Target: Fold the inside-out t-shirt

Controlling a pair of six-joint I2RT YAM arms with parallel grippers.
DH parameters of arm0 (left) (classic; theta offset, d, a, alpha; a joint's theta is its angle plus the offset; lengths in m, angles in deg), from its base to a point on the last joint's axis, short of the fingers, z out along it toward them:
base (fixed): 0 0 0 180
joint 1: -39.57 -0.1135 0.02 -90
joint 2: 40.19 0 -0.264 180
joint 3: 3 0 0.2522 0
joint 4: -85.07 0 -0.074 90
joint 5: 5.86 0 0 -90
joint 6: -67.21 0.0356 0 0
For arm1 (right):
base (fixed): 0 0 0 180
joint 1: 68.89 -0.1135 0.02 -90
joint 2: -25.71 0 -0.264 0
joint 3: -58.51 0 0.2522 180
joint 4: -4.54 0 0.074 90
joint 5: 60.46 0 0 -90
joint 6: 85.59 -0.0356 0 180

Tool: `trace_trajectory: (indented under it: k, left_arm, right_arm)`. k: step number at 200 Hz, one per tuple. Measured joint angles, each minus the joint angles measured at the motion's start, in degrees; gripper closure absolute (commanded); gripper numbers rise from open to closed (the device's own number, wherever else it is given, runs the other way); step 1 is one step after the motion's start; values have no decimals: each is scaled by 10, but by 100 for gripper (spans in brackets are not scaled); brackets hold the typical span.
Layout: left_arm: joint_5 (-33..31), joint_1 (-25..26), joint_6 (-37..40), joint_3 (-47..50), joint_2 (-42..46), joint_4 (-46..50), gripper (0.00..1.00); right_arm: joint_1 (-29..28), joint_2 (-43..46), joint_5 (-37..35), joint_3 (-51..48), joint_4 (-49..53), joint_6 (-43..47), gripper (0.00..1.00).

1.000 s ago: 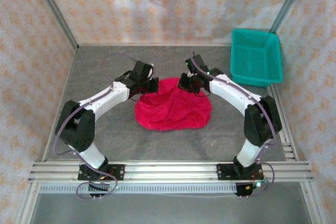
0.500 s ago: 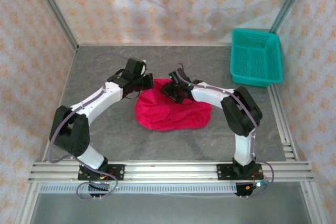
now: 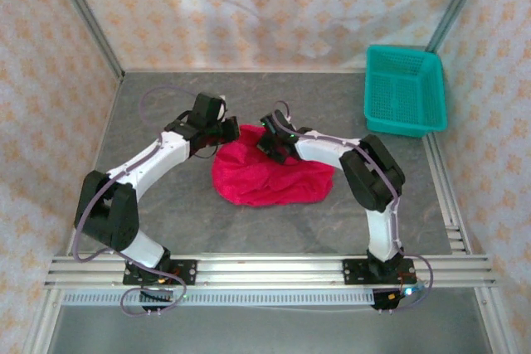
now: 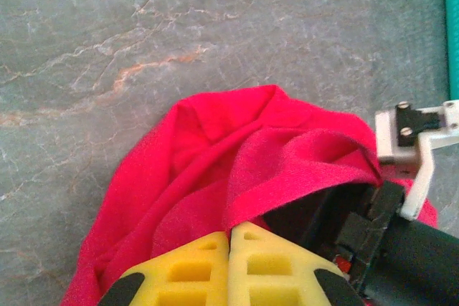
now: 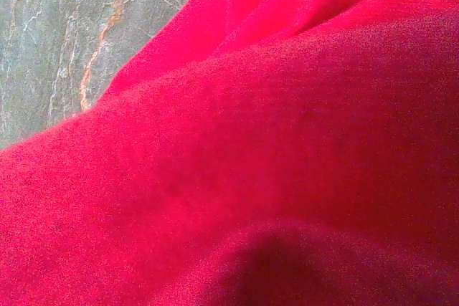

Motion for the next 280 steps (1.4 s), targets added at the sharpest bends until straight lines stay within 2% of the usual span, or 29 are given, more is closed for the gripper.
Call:
trace_trajectory:
  k: [28,78,103,147,183,200,220,236,254,280]
  left_arm:
    - [0,-4,0,2,0,0,100]
    - [0,-9,0,0,-17,-1,100]
    - [9,-8,-4,0,-37,-4,100]
    - [16,-10,-20,1,-57,-5,100]
    - [17,-10,-24,1,-57,-5,100]
    - [14,-10,-13,1,-53,3,62]
    - [-4,-7,9,1,-33,32,32]
    - [-35,5,34,1,2,61,29]
    - [-67,51,77,-3,49,80,28]
    - [-73,135,125,-19,64,81,29]
  right_arm:
    - [0,42,14,0,34,24,100]
    - [4,249,56,-1,90,96,100]
    - [21,316,95,-13,89,107,100]
    - [55,370,157,-23,57,108,100]
    - [58,362,148,-56,56,130,100]
    - [59,336,128,-89,71,145,92]
    - [60,309,104,-131,90,157,90]
    - [64,304,88,-158,109,160,89]
    - [80,305,75,-177,118,159,85]
    - [118,312,71,-206,117,156,61]
